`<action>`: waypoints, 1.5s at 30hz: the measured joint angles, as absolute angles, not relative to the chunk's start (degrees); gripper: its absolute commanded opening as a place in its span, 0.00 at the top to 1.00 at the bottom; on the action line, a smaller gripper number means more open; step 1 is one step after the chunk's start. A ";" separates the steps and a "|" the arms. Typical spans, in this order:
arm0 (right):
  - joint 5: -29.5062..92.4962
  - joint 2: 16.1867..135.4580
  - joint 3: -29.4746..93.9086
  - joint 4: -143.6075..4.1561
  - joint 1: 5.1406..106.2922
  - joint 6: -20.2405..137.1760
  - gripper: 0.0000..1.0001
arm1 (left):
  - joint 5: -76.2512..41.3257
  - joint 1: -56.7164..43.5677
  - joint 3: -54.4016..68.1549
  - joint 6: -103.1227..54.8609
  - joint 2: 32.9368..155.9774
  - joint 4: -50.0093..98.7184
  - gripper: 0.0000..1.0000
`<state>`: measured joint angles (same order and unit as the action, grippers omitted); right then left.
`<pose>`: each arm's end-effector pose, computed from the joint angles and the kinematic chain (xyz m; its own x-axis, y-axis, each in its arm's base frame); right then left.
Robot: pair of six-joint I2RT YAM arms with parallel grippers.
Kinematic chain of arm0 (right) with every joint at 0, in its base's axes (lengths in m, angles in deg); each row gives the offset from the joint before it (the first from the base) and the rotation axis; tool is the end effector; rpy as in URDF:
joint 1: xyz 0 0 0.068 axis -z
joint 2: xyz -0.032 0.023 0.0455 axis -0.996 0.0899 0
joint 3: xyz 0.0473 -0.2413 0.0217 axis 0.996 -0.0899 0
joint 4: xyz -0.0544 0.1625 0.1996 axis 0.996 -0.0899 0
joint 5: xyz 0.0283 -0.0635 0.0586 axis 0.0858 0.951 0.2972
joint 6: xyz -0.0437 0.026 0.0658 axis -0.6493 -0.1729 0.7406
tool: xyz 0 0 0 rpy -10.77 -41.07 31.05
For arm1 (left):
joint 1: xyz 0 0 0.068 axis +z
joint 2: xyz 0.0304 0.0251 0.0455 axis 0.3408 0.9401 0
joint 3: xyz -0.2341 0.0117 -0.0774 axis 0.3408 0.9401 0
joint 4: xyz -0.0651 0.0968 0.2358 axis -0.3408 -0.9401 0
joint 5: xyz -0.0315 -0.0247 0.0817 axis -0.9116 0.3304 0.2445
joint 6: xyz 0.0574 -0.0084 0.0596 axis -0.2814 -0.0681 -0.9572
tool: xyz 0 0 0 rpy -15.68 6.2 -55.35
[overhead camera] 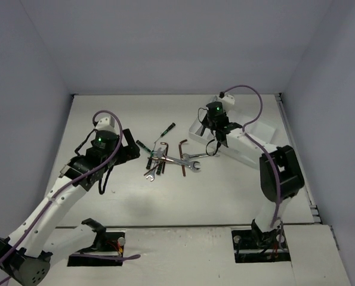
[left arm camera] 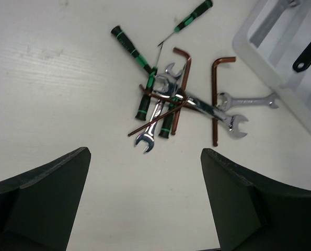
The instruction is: Sort the tools into containers
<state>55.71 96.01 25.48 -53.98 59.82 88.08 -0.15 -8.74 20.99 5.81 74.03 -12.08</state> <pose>0.4111 0.1691 0.2220 -0.3100 0.4834 -0.8187 0.0317 0.8658 0.4993 0.2264 -0.1106 0.3052 -0.5766 -0.4309 -0.6942 -0.0355 0.8620 -0.5056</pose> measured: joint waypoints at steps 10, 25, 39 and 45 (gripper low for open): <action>57.56 115.33 40.75 -55.05 63.76 90.84 0.92 | 0.14 -8.74 23.61 5.17 69.42 -18.81 0.15; 56.93 119.65 43.85 -53.67 64.54 89.55 0.52 | 0.17 -8.74 23.58 4.59 68.19 -22.02 0.15; 36.67 90.40 27.24 -58.59 56.23 61.51 0.35 | 0.99 -8.74 19.96 -0.74 76.63 -22.17 0.15; 31.31 92.59 22.76 -66.05 45.85 52.04 0.35 | 1.39 -8.74 16.56 -3.67 81.48 -22.04 0.15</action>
<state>31.31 92.59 22.76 -66.05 45.85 52.04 1.39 -8.74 16.56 -3.67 81.48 -22.04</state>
